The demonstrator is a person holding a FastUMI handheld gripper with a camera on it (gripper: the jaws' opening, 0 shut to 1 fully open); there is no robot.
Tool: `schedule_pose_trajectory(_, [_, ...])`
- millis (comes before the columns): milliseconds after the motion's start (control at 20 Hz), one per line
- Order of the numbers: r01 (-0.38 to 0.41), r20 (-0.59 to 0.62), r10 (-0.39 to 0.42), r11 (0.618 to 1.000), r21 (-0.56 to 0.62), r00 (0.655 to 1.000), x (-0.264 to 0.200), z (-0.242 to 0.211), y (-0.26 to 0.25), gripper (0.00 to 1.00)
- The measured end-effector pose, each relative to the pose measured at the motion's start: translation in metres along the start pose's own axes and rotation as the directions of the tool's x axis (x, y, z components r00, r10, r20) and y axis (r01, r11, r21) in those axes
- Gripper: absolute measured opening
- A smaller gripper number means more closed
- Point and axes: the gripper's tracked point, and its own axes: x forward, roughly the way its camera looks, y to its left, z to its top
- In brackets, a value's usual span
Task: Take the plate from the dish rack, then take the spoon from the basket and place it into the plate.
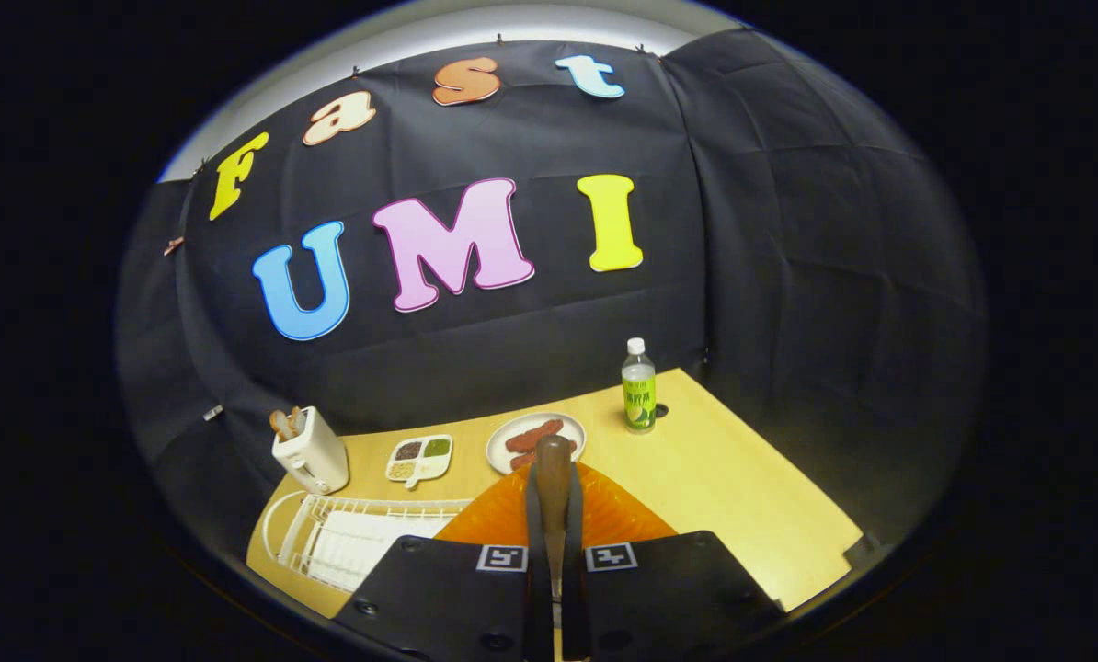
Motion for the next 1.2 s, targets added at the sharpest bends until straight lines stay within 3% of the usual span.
schedule_pose_trajectory(400, [0.015,-0.219,0.018,0.989,0.149,0.976,-0.038,-0.112,0.053,0.08])
schedule_pose_trajectory(750, [-0.025,-0.307,0.062,0.992,0.122,0.950,-0.035,-0.195,0.085,0.08])
schedule_pose_trajectory(950, [-0.024,-0.337,0.047,0.997,0.073,0.940,-0.027,-0.228,0.087,0.08])
schedule_pose_trajectory(1200, [-0.007,-0.406,0.052,0.994,0.112,0.912,-0.026,-0.269,0.088,0.08])
